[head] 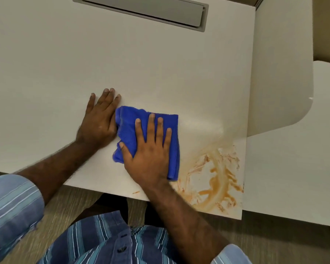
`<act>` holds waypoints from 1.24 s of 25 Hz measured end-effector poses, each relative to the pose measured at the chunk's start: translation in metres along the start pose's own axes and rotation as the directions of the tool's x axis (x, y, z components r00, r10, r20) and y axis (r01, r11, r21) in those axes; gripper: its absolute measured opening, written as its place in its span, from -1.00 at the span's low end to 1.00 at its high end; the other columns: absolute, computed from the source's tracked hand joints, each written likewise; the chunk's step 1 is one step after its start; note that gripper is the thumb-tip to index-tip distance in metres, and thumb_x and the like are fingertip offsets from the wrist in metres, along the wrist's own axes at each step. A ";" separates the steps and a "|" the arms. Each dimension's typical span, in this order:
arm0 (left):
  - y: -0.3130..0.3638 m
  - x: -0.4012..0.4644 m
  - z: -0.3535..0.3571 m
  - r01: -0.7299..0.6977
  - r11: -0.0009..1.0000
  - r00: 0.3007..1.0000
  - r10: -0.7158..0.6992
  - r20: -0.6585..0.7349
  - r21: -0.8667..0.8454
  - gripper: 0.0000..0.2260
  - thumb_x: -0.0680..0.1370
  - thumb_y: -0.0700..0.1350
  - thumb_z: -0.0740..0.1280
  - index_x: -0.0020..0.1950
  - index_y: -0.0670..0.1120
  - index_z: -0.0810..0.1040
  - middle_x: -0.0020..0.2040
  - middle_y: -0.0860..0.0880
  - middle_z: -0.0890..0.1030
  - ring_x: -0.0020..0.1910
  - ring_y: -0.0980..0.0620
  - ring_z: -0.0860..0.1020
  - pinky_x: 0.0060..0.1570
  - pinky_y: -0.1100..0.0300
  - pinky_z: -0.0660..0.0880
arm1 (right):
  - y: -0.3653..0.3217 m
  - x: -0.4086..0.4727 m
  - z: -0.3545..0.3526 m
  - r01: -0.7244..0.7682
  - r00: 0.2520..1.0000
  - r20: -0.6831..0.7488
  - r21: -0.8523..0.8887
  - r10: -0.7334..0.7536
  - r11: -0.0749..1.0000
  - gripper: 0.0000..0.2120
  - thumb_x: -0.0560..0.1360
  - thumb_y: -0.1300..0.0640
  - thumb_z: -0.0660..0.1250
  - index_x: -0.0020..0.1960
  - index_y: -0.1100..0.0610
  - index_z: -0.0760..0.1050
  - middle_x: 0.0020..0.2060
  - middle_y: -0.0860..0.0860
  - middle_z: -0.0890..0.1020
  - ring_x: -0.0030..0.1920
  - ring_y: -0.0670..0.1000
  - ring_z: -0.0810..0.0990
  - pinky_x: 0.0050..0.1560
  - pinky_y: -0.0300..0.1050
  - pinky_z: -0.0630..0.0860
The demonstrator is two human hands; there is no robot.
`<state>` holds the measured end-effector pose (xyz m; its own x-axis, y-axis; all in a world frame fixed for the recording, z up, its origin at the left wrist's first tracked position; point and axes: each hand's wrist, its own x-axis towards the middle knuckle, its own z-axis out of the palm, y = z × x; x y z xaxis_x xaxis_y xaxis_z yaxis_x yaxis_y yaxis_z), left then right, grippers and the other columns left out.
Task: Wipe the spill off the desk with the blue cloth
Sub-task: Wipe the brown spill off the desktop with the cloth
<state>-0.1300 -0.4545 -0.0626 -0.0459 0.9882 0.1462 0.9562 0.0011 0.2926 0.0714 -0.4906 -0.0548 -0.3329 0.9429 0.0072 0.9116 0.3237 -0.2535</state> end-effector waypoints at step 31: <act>0.006 0.002 -0.007 0.027 1.000 0.999 -0.027 0.040 0.003 -0.47 0.70 -0.04 0.06 0.64 -0.23 0.28 0.67 -0.22 0.24 0.69 -0.15 0.16 0.66 -0.25 0.02 | 0.019 0.005 -0.001 0.063 0.998 -0.024 -0.022 -0.063 0.998 -0.10 0.62 -0.50 0.05 0.77 0.00 0.01 0.77 0.12 -0.05 0.77 0.22 -0.15 0.70 0.39 -0.09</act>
<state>-0.1261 -0.4538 -0.0541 -0.0601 0.9932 0.1000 0.9556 0.0282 0.2935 0.0873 -0.4799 -0.0585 -0.3839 0.9222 0.0466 0.8940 0.3838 -0.2314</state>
